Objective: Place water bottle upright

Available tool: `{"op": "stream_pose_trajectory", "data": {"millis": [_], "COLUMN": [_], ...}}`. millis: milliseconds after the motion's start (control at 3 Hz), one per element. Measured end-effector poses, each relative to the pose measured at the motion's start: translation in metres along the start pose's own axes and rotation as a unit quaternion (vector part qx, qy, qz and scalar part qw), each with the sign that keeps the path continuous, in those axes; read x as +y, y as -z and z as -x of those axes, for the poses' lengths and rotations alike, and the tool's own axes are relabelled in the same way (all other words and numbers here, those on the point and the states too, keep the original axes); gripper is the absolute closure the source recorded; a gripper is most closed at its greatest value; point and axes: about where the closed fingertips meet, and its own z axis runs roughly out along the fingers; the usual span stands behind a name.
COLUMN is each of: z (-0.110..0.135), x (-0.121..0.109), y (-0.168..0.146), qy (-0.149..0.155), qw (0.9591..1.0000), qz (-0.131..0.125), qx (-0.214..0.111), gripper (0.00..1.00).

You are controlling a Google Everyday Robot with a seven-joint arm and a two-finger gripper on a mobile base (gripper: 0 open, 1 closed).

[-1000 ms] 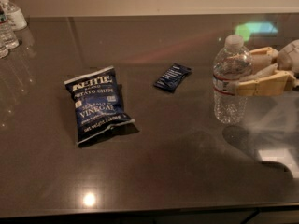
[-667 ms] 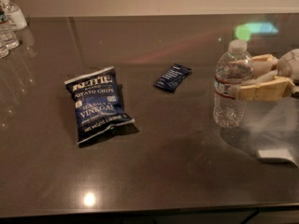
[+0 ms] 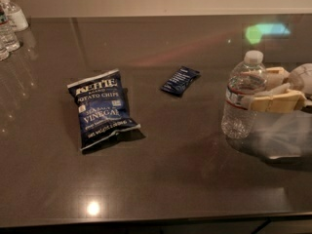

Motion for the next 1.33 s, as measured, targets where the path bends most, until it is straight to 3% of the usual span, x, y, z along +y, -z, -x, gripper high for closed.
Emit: {"op": "stream_pose_trajectory", "data": {"millis": [333,1333], "z": [-0.008,-0.021], "x": [0.0,0.002], "y": [0.002,-0.004], "qy": [-0.001,-0.011], "qw": [0.9999,0.9985], "qz": [0.007,0.021], "qx": [-0.015,-0.05], "gripper": [0.85,0.15]}}
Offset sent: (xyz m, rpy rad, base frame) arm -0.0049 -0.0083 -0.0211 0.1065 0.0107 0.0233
